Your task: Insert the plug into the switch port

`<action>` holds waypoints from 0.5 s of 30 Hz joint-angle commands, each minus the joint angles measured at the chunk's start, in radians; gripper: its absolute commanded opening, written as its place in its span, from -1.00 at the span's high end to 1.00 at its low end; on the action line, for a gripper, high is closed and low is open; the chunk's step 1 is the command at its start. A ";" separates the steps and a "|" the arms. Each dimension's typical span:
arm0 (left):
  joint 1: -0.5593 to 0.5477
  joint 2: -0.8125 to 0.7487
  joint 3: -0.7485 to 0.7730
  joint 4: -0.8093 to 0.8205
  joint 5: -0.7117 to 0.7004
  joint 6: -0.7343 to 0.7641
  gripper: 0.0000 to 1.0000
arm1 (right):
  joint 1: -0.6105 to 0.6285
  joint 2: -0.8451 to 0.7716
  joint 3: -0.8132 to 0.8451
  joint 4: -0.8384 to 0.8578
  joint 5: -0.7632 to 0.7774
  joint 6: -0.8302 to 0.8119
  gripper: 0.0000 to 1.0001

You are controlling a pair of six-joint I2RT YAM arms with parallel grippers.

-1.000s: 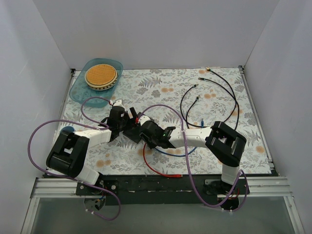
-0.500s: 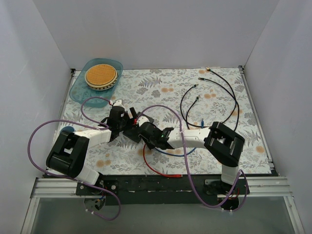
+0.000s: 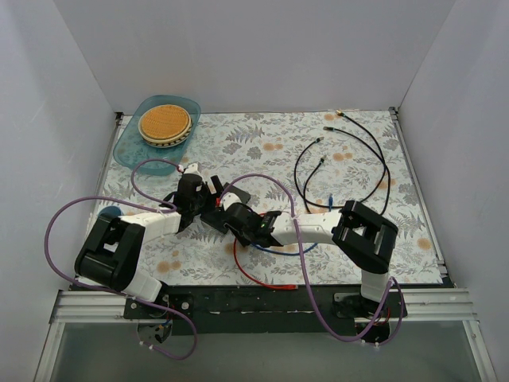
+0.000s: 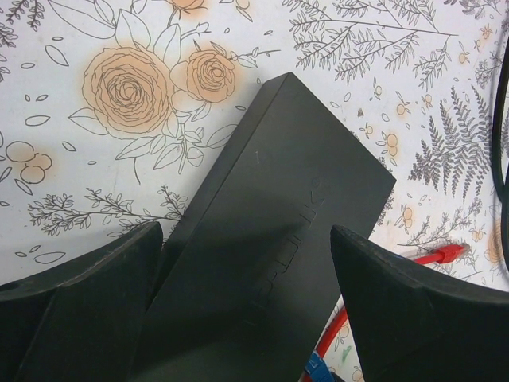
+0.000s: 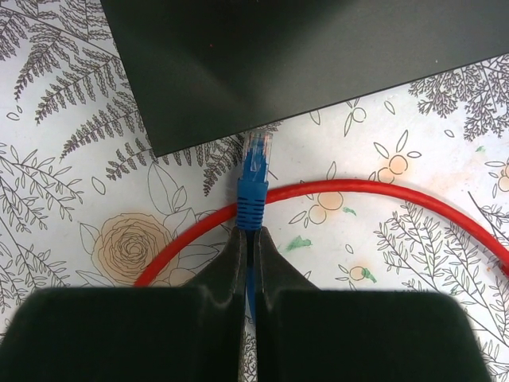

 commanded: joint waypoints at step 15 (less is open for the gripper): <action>-0.010 -0.021 -0.013 -0.031 0.079 0.018 -0.75 | 0.010 -0.030 0.066 0.096 0.071 -0.017 0.97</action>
